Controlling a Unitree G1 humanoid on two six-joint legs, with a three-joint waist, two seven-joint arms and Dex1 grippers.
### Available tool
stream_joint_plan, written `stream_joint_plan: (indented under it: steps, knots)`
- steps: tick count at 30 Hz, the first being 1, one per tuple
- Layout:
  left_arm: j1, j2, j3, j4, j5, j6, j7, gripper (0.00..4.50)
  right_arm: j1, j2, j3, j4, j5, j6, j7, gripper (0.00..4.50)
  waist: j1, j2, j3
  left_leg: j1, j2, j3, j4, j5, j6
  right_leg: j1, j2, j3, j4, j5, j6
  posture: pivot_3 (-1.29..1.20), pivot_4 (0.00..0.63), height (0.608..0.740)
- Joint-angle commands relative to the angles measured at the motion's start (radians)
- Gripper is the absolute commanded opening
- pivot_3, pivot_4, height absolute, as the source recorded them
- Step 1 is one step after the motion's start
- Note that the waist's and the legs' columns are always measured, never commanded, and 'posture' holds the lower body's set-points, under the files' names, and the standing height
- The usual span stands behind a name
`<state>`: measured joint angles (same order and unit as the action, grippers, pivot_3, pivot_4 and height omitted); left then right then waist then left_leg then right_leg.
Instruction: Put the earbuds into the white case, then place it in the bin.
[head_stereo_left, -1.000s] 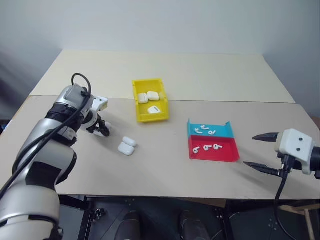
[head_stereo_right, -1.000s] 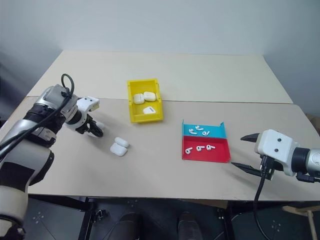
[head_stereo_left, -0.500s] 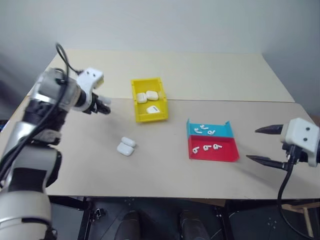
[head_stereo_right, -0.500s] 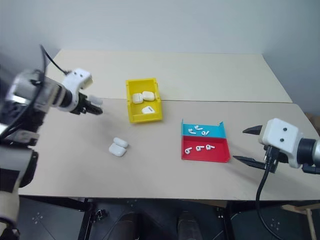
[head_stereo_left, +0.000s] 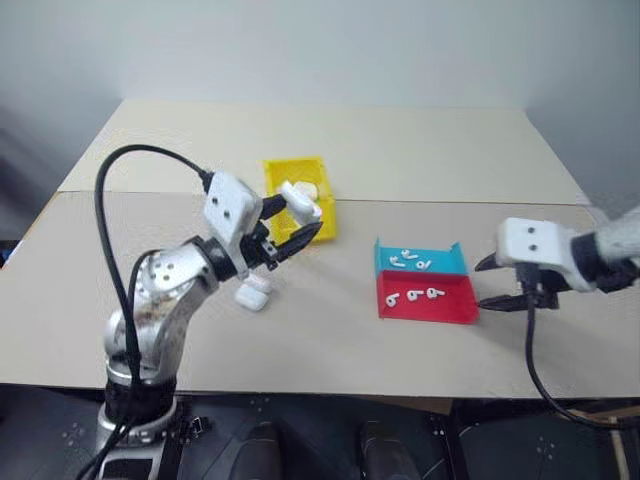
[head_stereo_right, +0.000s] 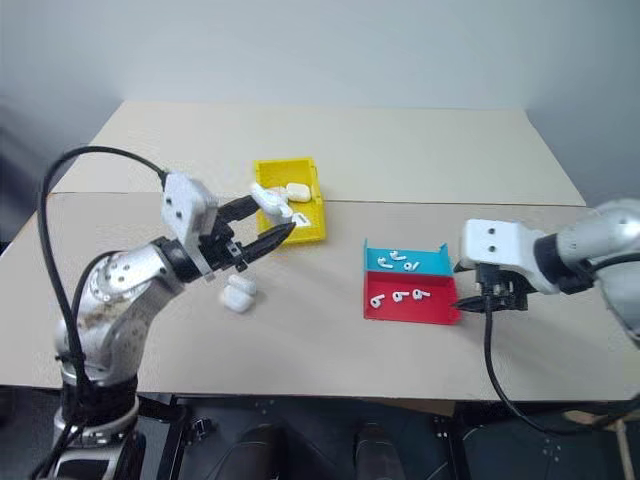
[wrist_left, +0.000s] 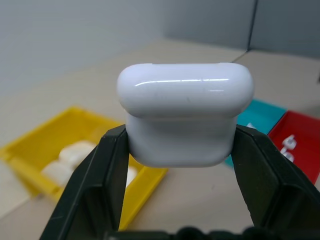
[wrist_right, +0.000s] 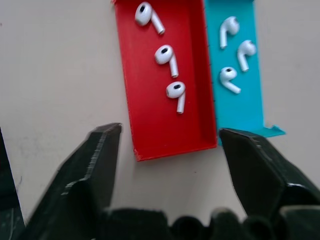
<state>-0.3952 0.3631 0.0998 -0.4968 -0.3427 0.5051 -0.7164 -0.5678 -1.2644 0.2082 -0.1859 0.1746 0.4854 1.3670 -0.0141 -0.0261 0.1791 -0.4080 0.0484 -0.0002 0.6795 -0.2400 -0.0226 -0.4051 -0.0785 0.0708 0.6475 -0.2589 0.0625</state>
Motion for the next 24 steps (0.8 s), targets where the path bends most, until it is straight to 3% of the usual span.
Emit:
stream_joint_plan:
  steps: [1, 8, 10, 18, 22, 24]
  knots:
    - [0.091, -0.042, 0.021, 0.015, -0.116, -0.299, -0.184, 2.77, -0.085, 0.035, 0.073, 0.046, -0.089, -0.026, 0.049, 3.25, 0.000, 0.003, -0.002, 0.000, 0.000, 0.001, 0.000, 0.000, 0.000, 0.000, -0.001, 0.000, 0.000, 0.000, 0.000, 0.00, 0.150, 0.740]
    - [0.175, -0.015, -0.068, 0.088, -0.158, -0.394, -0.319, 2.77, -0.232, 0.166, 0.205, 0.143, -0.215, -0.016, 0.106, 3.25, -0.001, 0.004, -0.003, 0.002, 0.000, 0.000, 0.000, 0.000, 0.000, 0.002, 0.000, 0.000, 0.000, 0.000, 0.000, 0.00, 0.150, 0.740]
    - [0.192, 0.016, -0.097, 0.109, -0.132, -0.396, -0.337, 2.77, -0.251, 0.189, 0.221, 0.155, -0.230, -0.009, 0.121, 3.25, 0.002, 0.004, -0.003, 0.002, 0.000, 0.000, 0.000, 0.000, 0.000, 0.002, 0.000, 0.000, -0.001, 0.000, 0.000, 0.00, 0.150, 0.740]
    - [0.221, -0.018, -0.142, 0.209, -0.121, -0.563, -0.387, 2.77, -0.269, 0.264, 0.278, 0.200, -0.314, -0.024, 0.131, 3.25, 0.000, 0.005, -0.003, 0.002, 0.000, 0.000, 0.000, 0.000, 0.000, 0.002, 0.000, 0.000, 0.000, 0.000, 0.000, 0.00, 0.150, 0.740]
    - [0.238, -0.016, -0.169, 0.228, -0.111, -0.630, -0.411, 2.77, -0.271, 0.292, 0.280, 0.232, -0.349, -0.037, 0.099, 2.46, 0.000, 0.005, -0.003, 0.002, 0.000, 0.000, 0.000, 0.000, 0.000, 0.002, 0.000, 0.000, 0.000, 0.000, 0.000, 0.00, 0.150, 0.740]
    - [0.247, -0.015, -0.174, 0.227, -0.116, -0.635, -0.407, 2.77, -0.278, 0.309, 0.277, 0.249, -0.359, -0.033, 0.093, 2.46, -0.001, 0.005, -0.003, 0.002, 0.000, 0.000, 0.000, 0.000, 0.000, 0.002, 0.000, 0.000, 0.000, 0.000, 0.000, 0.00, 0.150, 0.740]
